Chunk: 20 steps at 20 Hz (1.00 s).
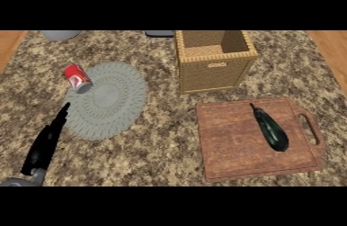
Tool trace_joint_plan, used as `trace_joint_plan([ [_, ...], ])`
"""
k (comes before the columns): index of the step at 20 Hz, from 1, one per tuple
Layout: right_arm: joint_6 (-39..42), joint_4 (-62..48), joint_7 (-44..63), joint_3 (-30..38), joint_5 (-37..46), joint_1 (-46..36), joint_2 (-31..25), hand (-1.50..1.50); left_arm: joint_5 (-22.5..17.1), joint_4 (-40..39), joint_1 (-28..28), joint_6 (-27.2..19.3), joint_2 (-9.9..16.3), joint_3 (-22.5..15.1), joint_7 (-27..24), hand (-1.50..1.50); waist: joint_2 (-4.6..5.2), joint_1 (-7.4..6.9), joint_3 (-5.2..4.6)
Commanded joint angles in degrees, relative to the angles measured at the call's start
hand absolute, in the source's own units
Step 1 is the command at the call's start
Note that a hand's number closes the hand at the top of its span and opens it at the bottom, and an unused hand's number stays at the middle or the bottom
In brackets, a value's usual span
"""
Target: Pick the eggplant from the cutting board and place it in the basket
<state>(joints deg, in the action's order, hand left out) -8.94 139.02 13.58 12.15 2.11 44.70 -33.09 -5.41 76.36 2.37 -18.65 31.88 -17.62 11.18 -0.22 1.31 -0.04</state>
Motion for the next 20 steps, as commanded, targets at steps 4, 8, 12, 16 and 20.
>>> trace_joint_plan([
  [4, 3.5, -8.7, -4.2, -1.3, 2.2, -4.3, 7.3, -1.5, 1.9, 2.5, 3.6, 2.6, -1.0, 1.8, 5.0, 0.0, 0.16, -0.98, 0.08],
  [8, 3.1, -12.6, -1.6, -2.4, 5.5, -10.6, 10.2, -1.5, 3.6, 3.6, -2.7, 3.4, -1.0, 2.6, 0.4, 0.0, 0.2, -1.56, 0.06],
  [12, 2.6, -17.9, -4.7, -4.7, 9.4, -14.8, 14.1, -1.5, 6.5, 2.3, -1.5, 1.7, -4.9, 2.3, 1.1, 0.0, 0.21, -1.49, 0.06],
  [16, 3.4, -19.3, -7.1, -3.9, 11.9, -14.6, 17.4, -1.5, 5.0, -1.0, 2.4, 7.8, -3.6, 7.3, 2.4, 0.0, 0.2, -1.05, 0.05],
  [20, 5.2, -22.8, -6.8, -1.5, 13.4, -19.3, 17.0, -1.5, 6.6, 1.0, -2.3, 8.5, -4.7, 8.7, -0.9, 0.0, 0.19, -1.26, 0.04],
])
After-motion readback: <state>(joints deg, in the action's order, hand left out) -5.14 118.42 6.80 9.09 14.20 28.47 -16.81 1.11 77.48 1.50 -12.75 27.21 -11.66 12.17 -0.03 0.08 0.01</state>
